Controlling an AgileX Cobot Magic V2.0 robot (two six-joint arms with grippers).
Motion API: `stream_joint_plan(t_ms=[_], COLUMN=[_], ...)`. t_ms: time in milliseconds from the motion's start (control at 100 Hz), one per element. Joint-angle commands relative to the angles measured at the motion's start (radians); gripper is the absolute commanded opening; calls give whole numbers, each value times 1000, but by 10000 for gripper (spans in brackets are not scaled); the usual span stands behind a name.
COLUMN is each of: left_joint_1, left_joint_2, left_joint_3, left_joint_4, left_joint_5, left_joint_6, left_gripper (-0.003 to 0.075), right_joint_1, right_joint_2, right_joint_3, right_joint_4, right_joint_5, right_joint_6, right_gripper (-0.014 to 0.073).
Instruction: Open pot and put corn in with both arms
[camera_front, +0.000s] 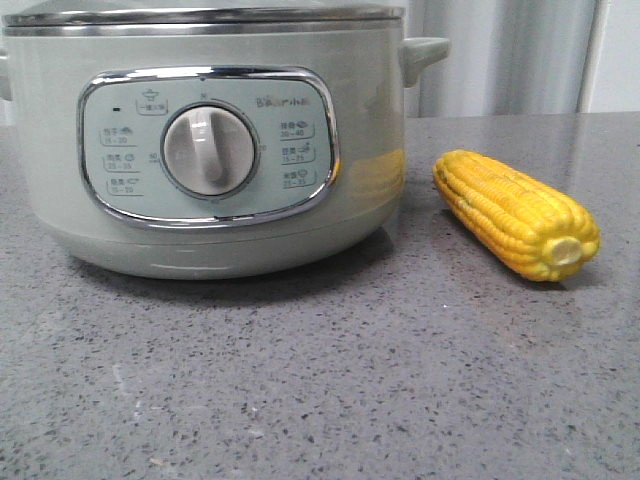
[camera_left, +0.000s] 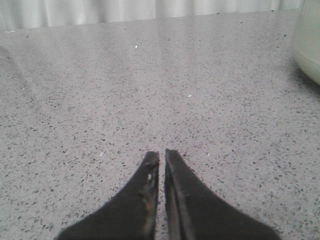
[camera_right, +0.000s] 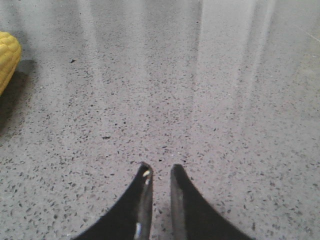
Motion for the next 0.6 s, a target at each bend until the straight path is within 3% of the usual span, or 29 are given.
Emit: stream_joint_plan(t_ms=[0,260,590], left_joint_1=[-6,-6,-6], left_joint_2=[-34,-34,-34], left_joint_3=[5,5,5], left_joint_4=[13,14,15], left_joint_5=[-85,-121,-342], left_joint_6=[-5,-5,-5], left_gripper=[-20,-20,-20], right_joint_1=[-5,-5,-5], right_joint_2=[-21,-21,-19], right_joint_3=[21,21,21], right_joint_4=[-28,-28,-30], right_joint_5=[-24,-154,-357], right_joint_6=[-10,-10,-10], right_gripper=[13,13,15])
